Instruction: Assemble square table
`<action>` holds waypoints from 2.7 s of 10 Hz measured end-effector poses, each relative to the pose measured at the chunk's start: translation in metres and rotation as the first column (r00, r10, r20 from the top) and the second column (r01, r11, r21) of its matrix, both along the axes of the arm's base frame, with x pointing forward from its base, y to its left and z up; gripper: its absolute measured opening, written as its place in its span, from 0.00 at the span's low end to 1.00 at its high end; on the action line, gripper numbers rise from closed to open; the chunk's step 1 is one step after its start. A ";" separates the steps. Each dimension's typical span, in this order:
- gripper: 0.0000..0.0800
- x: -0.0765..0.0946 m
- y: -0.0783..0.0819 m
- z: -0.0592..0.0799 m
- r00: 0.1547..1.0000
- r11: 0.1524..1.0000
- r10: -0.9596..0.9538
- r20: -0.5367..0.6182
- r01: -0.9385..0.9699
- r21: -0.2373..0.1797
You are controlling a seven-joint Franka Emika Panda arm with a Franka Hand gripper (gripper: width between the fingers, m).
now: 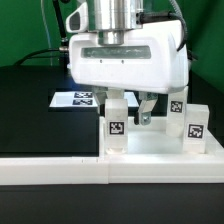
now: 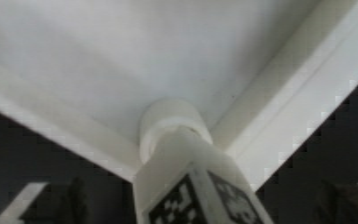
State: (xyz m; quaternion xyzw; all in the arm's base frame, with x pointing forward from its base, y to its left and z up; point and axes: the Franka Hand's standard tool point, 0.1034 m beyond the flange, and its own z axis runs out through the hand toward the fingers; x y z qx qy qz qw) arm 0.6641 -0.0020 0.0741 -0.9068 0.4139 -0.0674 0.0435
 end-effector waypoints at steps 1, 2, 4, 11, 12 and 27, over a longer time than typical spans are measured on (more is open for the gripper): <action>0.81 0.000 0.000 0.000 0.998 0.998 0.063 0.001 -0.063 -0.010; 0.81 0.001 -0.002 0.001 0.984 0.983 0.179 -0.001 -0.179 -0.035; 0.81 0.010 -0.006 0.005 0.877 0.873 0.479 -0.019 -0.479 -0.093; 0.36 0.009 -0.007 0.004 0.980 0.979 0.197 -0.005 -0.197 -0.046; 0.36 0.008 -0.007 0.003 0.999 0.999 0.034 0.003 -0.034 -0.032; 0.81 0.004 -0.003 0.004 0.986 0.984 0.166 -0.005 -0.166 -0.068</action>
Offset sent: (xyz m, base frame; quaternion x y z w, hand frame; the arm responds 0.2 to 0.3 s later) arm 0.0243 0.0062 0.0058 -0.0095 -0.0402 -0.4037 0.9140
